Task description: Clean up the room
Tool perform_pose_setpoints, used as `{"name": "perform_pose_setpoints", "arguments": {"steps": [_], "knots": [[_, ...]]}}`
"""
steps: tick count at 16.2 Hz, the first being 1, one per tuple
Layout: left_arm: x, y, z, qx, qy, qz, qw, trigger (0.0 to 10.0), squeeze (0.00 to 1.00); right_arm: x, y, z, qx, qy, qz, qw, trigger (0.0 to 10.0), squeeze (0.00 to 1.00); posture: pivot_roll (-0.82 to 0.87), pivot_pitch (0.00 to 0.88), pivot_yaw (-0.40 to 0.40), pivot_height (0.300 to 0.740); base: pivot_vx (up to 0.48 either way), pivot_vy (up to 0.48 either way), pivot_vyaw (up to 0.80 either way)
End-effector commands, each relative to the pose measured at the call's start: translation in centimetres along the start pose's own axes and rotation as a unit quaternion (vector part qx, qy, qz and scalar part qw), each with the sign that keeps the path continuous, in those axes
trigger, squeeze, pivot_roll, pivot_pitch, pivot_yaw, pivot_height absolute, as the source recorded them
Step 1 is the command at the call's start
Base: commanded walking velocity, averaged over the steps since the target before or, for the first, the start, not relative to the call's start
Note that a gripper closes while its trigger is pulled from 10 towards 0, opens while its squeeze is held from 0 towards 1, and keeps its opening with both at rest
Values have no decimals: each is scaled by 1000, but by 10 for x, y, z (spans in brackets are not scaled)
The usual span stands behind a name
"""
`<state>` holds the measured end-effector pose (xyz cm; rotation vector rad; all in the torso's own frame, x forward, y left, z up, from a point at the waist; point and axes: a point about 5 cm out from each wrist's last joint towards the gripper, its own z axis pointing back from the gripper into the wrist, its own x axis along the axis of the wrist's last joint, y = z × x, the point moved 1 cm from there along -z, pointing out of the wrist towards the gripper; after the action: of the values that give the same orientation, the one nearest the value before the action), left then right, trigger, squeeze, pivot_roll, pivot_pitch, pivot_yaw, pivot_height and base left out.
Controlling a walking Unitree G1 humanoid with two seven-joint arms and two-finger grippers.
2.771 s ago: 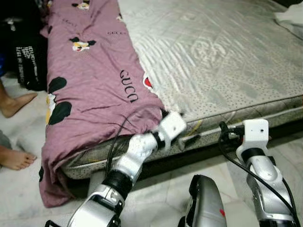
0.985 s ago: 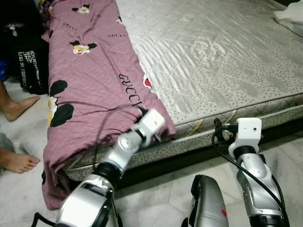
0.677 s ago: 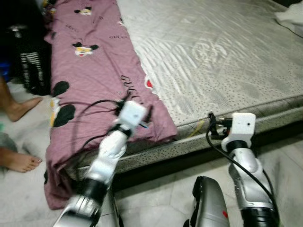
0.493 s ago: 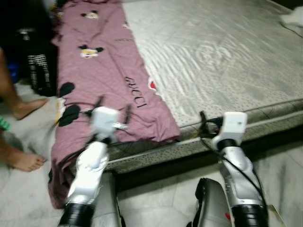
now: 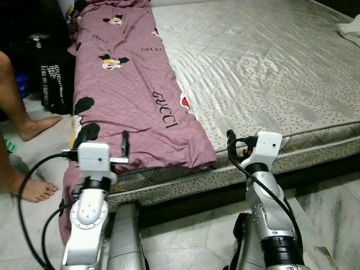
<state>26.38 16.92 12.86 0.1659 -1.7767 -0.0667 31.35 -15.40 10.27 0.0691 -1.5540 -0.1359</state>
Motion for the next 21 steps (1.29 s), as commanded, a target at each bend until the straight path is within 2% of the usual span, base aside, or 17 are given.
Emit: {"name": "perform_pose_setpoints", "arguments": {"steps": [1,5,11,14,21], "knots": [[-6,5,2,9,17,-2,1000,10000,0,0,2,2,-1,-7,-5,1000,10000,0,51,0,32,506,0,0,0],[-4,-1,-5,-4,13,1,1000,10000,0,11,5,-1,7,-25,-19,999,10000,0,30,0,31,534,0,0,0],[-6,-6,-8,-16,23,9,1000,10000,0,13,-1,1,-4,-29,-17,999,10000,0,3,0,50,578,0,0,0],[-5,-7,-13,-17,24,14,999,10000,0,10,-3,3,-8,-24,-16,1000,10000,0,17,0,43,616,0,0,0],[-7,-10,-12,-21,35,7,999,10000,0,11,-4,1,-6,-23,-10,1000,10000,0,17,0,40,689,0,0,0]]}}
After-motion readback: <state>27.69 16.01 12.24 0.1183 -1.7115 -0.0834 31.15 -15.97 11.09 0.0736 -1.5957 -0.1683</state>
